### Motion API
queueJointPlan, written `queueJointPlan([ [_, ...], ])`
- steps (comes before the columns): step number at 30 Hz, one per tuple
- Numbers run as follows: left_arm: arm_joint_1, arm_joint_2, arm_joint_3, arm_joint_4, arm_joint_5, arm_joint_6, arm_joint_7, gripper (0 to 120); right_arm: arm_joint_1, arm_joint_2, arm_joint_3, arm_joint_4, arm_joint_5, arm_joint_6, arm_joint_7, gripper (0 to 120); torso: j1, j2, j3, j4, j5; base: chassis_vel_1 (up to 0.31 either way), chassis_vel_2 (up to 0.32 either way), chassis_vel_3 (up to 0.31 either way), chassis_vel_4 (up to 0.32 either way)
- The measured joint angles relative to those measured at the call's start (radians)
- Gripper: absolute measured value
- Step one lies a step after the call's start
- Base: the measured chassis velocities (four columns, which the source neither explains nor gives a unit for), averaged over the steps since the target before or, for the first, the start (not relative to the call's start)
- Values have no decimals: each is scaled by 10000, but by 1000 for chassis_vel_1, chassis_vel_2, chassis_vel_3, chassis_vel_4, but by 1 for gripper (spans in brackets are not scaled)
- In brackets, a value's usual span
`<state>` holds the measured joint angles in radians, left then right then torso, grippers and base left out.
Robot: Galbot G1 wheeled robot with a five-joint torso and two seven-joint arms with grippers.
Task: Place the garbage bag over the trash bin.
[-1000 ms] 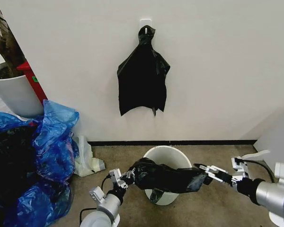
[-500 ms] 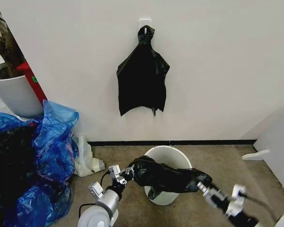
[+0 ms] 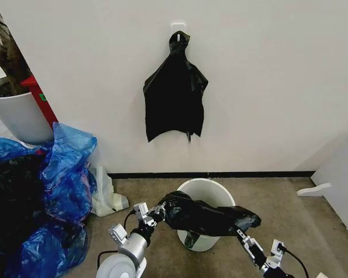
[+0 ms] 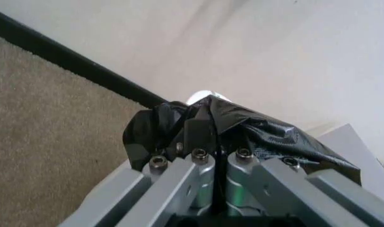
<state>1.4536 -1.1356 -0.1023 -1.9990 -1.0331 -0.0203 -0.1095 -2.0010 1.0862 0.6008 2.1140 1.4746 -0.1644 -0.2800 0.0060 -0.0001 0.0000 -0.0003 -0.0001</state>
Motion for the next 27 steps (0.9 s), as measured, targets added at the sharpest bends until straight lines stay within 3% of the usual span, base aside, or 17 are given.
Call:
queueJointPlan([
  [12,27,-261,87,2,142,-3,-20,0,273,195,-63,-551,-295,73,-61,61,0,0,0,-1,0,0,0,0,0],
  [18,122,-305,81,-8,231,-4,-3,0,439,254,-75,-828,-356,93,-40,35,0,0,0,0,2,0,0,0,0],
  [20,176,-375,55,-12,293,-17,7,0,426,303,-137,-808,-517,135,-52,20,0,0,0,-1,1,0,0,0,0],
  [27,510,-545,1,-16,498,-65,116,0,274,289,-215,-763,-834,176,-155,0,0,0,0,0,0,0,0,0,0],
])
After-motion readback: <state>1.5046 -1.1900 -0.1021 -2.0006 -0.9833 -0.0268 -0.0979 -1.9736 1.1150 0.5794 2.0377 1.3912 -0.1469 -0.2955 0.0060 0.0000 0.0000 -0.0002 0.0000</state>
